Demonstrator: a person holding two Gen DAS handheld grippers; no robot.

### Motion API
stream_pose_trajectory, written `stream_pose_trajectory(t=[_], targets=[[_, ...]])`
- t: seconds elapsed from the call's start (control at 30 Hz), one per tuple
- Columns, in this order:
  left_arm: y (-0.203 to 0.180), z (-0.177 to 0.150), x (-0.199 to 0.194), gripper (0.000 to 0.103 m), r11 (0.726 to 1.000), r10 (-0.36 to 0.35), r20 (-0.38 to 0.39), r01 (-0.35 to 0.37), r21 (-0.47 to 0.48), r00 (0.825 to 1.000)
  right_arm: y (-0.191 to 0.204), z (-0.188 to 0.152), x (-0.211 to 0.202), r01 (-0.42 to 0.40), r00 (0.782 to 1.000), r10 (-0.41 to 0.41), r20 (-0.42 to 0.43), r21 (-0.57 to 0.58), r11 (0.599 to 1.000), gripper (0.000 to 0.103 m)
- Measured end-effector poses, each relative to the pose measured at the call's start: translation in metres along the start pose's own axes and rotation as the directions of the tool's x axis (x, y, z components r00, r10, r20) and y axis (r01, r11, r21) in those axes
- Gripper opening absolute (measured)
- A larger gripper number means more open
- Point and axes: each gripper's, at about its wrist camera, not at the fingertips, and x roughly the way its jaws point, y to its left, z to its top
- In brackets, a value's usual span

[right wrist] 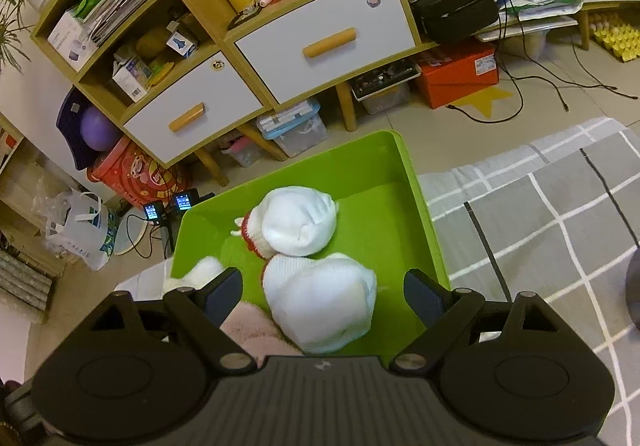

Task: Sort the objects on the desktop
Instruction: 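Withdraw both grippers from the bin back toward the table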

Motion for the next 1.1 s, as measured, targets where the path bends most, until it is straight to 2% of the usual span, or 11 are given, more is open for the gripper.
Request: stream_pose_trajectory(t=[0.2, 0.23, 0.4, 0.77, 1.1], targets=[[0.001, 0.001, -0.015, 0.090, 1.000, 0.012, 0.001, -0.012, -0.001, 1.000, 0.002, -0.007, -0.018, -0.002, 1.000, 0.002, -0.014, -0.016, 1.000, 0.089], [0.000, 0.001, -0.018, 0.090, 1.000, 0.014, 0.002, -0.014, 0.004, 1.000, 0.003, -0.008, -0.020, -0.061, 0.996, 0.055, -0.063, -0.099, 0.993, 0.089], [-0.006, -0.002, -0.031, 0.092, 0.999, 0.035, -0.002, -0.035, 0.038, 0.999, 0.004, -0.018, -0.030, -0.059, 0.995, 0.051, -0.083, -0.102, 0.993, 0.089], [-0.019, -0.017, -0.056, 0.102, 0.991, 0.090, -0.041, -0.085, 0.105, 0.995, 0.001, -0.042, -0.055, -0.077, 0.991, 0.065, -0.119, -0.100, 0.992, 0.089], [-0.011, -0.037, -0.079, 0.102, 0.987, 0.124, -0.120, -0.110, 0.114, 0.985, -0.009, -0.061, -0.076, -0.085, 0.986, 0.067, -0.150, -0.119, 0.989, 0.096]])
